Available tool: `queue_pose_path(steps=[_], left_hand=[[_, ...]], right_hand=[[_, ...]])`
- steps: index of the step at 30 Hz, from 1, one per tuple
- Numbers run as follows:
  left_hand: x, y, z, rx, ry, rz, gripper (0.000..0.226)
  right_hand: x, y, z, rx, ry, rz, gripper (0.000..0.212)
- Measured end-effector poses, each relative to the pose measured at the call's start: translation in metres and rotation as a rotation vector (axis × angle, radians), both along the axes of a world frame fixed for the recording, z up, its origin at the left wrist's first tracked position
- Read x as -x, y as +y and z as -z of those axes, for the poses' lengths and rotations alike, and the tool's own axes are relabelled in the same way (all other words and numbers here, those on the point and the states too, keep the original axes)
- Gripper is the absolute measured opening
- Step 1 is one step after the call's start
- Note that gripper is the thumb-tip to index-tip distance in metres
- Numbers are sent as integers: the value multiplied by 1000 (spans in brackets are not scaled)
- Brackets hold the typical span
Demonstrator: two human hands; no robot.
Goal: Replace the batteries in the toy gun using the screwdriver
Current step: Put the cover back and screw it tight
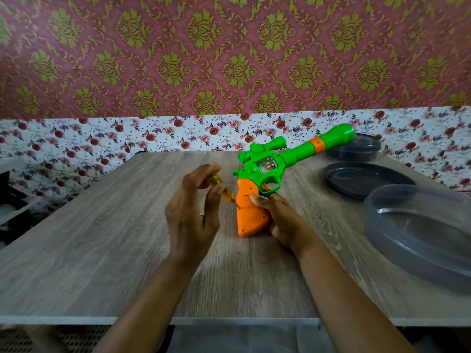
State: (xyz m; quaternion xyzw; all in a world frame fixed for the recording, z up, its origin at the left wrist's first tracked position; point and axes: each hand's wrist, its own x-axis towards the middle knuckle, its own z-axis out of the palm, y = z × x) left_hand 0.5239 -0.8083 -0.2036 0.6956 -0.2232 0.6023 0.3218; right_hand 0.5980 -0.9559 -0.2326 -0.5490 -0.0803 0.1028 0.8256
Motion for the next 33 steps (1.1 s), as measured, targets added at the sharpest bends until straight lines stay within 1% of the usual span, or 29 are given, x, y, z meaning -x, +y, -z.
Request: queue_pose_path(steps=[1, 3, 8, 11, 14, 18, 27, 30, 33], left_hand=[[1, -1, 0, 0, 8, -6, 27], [1, -2, 0, -33, 8, -24, 30], [0, 0, 0, -93, -3, 12, 24], [-1, 0, 1, -79, 5, 17, 20], [-1, -2, 2, -35, 58, 34, 29], [-1, -1, 2, -73, 77, 29, 33], [-2, 1, 1, -54, 109, 7, 33], [-1, 0, 1, -39, 134, 52, 33], [1, -3, 2, 0, 173, 148, 28]], right_hand=[[0, 1, 0, 4, 3, 4, 36], [0, 1, 1, 8, 3, 10, 38], [0, 1, 0, 1, 7, 4, 35], [0, 0, 0, 14, 4, -3, 35], [0, 1, 1, 19, 2, 6, 38], [-2, 1, 2, 17, -2, 5, 40], [-2, 2, 2, 34, 0, 4, 40], [-1, 1, 1, 26, 1, -10, 40], [0, 1, 1, 18, -16, -31, 41]])
